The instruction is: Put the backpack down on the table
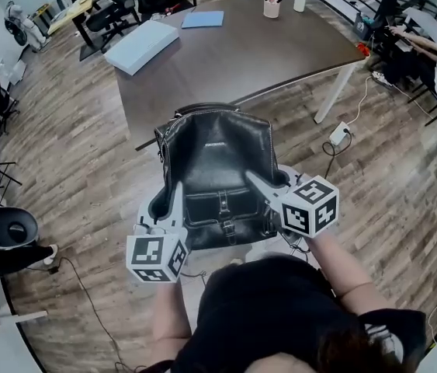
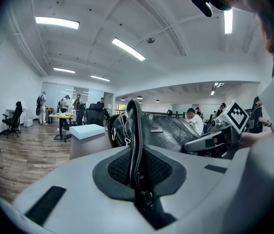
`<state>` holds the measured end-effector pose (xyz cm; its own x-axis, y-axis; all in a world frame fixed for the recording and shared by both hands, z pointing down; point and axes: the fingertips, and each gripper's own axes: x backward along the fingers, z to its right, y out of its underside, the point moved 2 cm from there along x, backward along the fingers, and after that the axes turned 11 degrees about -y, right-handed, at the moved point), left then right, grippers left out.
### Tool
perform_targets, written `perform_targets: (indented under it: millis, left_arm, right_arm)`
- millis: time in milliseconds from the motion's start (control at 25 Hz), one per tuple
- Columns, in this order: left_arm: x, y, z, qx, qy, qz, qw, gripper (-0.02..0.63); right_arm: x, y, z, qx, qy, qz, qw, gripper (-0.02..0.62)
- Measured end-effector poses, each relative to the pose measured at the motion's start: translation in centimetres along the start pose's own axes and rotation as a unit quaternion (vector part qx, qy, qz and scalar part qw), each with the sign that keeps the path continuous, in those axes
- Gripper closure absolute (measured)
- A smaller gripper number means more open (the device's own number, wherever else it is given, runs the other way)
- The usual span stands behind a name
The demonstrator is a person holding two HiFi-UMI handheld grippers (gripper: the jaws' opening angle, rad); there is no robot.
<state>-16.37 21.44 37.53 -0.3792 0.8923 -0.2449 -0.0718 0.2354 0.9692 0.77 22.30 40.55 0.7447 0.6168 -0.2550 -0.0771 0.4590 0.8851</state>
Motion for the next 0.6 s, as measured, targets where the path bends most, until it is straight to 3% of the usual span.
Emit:
perform_targets:
  millis: [600]
  left_arm:
    - [-5.1, -1.4, 3.3, -0.002, -0.042, -0.007, 0.9991, 0.551]
  right_arm:
    - [0.4, -2.8, 6.7, 0.011, -0.034, -0.012, 0.999, 0.532]
